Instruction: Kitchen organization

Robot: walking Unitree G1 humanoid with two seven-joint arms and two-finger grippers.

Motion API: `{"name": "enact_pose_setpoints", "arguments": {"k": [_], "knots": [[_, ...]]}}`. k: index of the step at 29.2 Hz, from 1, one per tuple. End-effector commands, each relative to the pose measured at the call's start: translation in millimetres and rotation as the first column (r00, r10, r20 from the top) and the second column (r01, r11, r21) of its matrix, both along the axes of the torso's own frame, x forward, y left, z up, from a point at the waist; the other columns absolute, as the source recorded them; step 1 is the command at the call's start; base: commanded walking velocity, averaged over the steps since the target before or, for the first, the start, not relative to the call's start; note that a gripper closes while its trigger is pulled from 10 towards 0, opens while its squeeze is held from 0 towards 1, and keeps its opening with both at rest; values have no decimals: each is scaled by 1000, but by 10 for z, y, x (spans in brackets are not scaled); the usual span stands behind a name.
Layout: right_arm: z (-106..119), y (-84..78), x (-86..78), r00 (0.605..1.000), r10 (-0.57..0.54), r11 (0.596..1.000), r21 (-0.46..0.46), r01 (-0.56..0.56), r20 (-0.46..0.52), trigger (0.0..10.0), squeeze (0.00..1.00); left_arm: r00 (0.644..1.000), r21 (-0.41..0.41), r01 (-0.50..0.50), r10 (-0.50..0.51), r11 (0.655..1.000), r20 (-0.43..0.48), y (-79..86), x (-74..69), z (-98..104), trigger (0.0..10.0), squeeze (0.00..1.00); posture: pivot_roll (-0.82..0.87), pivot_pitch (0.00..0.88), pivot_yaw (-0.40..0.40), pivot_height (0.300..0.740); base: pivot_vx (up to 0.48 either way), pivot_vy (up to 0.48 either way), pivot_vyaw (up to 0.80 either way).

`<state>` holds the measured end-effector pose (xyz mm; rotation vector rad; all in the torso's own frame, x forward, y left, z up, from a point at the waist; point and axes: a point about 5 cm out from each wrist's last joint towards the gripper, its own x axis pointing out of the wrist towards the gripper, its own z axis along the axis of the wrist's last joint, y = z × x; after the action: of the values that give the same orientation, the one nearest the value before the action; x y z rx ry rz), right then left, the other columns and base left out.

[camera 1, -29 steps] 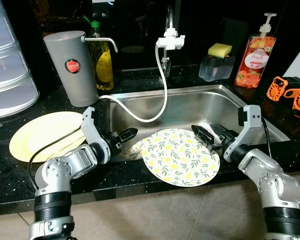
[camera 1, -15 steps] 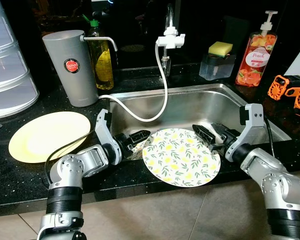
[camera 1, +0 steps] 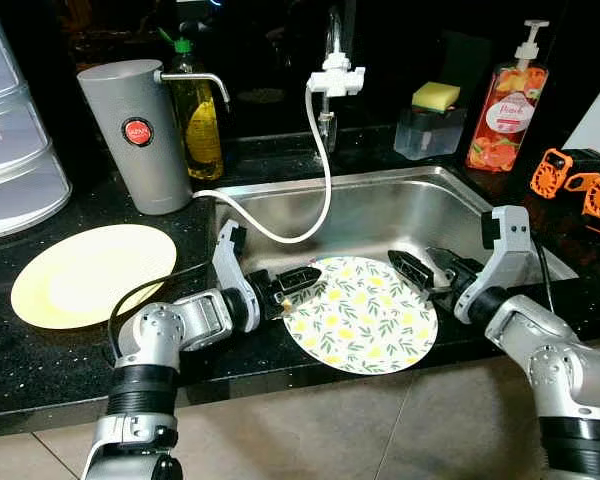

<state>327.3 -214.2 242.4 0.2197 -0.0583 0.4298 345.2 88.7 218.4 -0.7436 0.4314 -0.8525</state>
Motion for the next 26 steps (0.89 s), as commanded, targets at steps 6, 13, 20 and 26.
{"name": "enact_pose_setpoints", "arguments": {"k": [6, 13, 20, 26], "knots": [[-15, 78, -11, 1000, 20, 1000, 14, -20, 0, 10000, 0, 1000, -20, -12, 12, 1000, -6, 25, -15, -25, 0, 0, 19, 141, 58, 740, 0, 0, 0], [-50, 169, -3, 999, 52, 999, 16, -52, -12, 10000, 0, 1000, -49, -13, 14, 999, 14, 95, -97, -29, 0, 0, 22, 141, 25, 740, 0, 0, 0], [-38, 234, 39, 997, 80, 997, 11, -80, -16, 10000, 0, 994, -93, -101, 104, 991, 32, 205, -131, -37, 10000, 0, 40, 135, -6, 740, 0, 0, 0], [-23, 240, 52, 997, 81, 997, -9, -81, -7, 10000, 0, 954, -184, -271, 289, 945, 78, 418, -130, 27, 10000, 0, 24, 129, 2, 740, 0, 0, 0]]}}
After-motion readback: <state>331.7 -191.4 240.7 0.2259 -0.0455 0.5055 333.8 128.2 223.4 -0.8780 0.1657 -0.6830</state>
